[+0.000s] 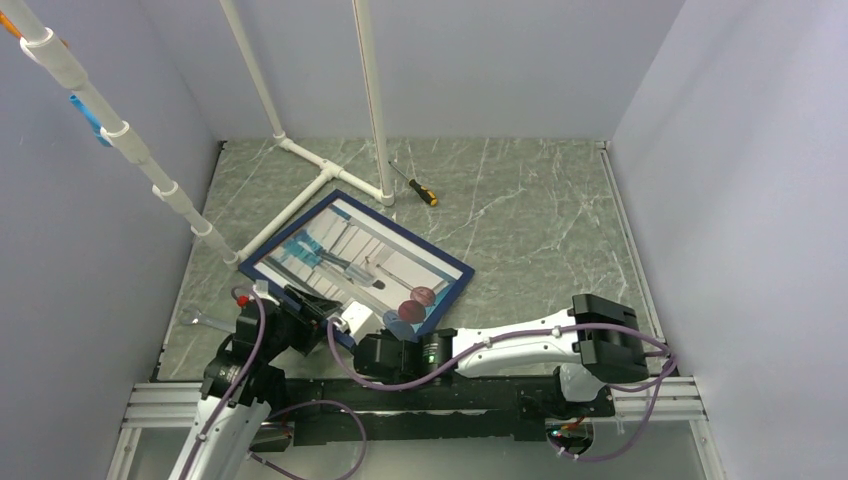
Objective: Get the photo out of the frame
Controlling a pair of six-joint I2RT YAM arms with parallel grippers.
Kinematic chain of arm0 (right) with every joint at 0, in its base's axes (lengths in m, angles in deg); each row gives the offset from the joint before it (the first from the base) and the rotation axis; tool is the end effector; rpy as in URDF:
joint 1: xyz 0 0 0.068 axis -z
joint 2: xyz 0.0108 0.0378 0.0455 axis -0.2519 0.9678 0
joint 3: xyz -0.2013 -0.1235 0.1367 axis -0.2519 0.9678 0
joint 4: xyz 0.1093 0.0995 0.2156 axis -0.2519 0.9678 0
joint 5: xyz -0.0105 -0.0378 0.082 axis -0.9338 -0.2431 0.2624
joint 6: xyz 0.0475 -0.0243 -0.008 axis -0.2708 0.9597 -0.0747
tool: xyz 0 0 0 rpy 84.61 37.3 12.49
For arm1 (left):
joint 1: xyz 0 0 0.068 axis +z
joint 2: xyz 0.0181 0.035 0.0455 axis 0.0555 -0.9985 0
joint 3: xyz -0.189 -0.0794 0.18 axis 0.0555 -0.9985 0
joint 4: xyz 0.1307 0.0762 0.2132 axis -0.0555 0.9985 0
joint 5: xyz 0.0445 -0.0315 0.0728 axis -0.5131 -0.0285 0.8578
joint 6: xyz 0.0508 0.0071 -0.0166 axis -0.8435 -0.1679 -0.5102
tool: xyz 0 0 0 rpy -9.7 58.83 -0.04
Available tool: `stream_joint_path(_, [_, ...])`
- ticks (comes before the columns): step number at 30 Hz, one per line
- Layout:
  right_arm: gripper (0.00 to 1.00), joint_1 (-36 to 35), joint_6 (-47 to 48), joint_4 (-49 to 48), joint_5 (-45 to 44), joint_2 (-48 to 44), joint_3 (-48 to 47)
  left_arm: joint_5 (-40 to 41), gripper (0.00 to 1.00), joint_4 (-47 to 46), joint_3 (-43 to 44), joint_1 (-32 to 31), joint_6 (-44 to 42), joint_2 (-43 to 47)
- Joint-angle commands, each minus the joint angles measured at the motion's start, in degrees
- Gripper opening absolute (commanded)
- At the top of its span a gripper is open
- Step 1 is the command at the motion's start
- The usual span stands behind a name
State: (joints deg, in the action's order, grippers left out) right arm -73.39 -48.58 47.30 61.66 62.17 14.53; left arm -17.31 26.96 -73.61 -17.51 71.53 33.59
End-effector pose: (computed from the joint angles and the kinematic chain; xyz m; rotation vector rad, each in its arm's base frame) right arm 0.0267 0.3441 0.2187 -1.0562 2.1386 0.4705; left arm 0.0837 -0.0279 0.1691 -1.0792 2.1368 -0.9986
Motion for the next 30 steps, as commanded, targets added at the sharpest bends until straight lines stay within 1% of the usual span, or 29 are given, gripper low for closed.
stream_joint_path(1, [0.0, 0.48, -0.93, -5.08, -0.47, -4.64, 0.09, -1.49, 0.74, -9.0, -1.82, 0.19, 3.47, 2.06])
stream_joint_path(2, [0.0, 0.61, -0.92, -5.43, -0.43, -4.92, 0.39, -1.83, 0.67, -9.99, -2.37, 0.29, 3.62, 2.04])
stream_joint_path(7, [0.0, 0.75, -1.17, -6.59, 0.07, -5.46, 0.94, -2.65, 0.49, -11.6, -2.84, 0.21, 3.68, 0.43])
stream_joint_path(9, [0.0, 0.71, -1.21, -7.03, 0.51, -5.59, 1.16, -2.79, 0.37, -11.51, -2.45, 0.21, 3.05, -0.5])
stream_joint_path(12, [0.0, 0.86, -0.63, -6.49, 1.49, -5.79, 0.73, -2.38, 0.27, -10.68, -0.6, 0.21, 0.93, -1.55])
stream_joint_path(14, [0.0, 0.82, 0.39, -5.0, 1.84, -5.92, -0.47, -1.48, 0.17, -8.14, 1.68, 0.22, -0.19, -2.2])
stream_joint_path(15, [0.12, 0.88, 1.22, -4.27, 1.81, -6.21, -0.79, -1.09, 0.12, -7.16, 2.76, 0.23, -0.7, -2.47])
stream_joint_path(16, [0.25, 0.86, 1.92, -3.69, 1.87, -6.67, -0.93, -0.87, 0.1, -6.07, 3.71, 0.23, -1.04, -2.79])
stream_joint_path(17, [0.34, 0.88, 2.3, -3.39, 1.47, -7.22, -0.91, -0.64, 0.1, -5.17, 4.54, 0.27, -1.31, -3.13])
stream_joint_path(18, [0.41, 0.89, 2.75, -3.24, 1.29, -8.09, -0.72, -0.62, 0.09, -4.31, 5.27, 0.21, -1.4, -3.44])
stream_joint_path(22, [0.7, 0.79, 6.8, -3.16, 2.31, -13.58, 1.19, -1.18, 0.01, -2.34, 7.33, 0.26, -0.98, -4.3])
stream_joint_path(24, [0.79, 0.72, 9.6, -2.52, 2.04, -17.71, 3.12, -1.24, 0.0, -0.87, 8.61, 0.25, -0.63, -4.53])
stream_joint_path(25, [0.82, 0.71, 11.33, -2.84, 2.03, -19.9, 4.59, -1.17, 0.0, -0.39, 9.1, 0.19, -0.61, -4.58])
stream_joint_path(27, [0.86, 0.71, 14.93, -4.36, 3.07, -25.43, 8.83, -0.85, 0.0, 1.22, 10.73, 0.23, -0.65, -4.59])
stream_joint_path(30, [0.89, 0.24, 20.71, -8.59, 5.0, -34.55, 16.69, -0.45, 0.0, 3.07, 13.0, 0.18, -0.36, -4.72])
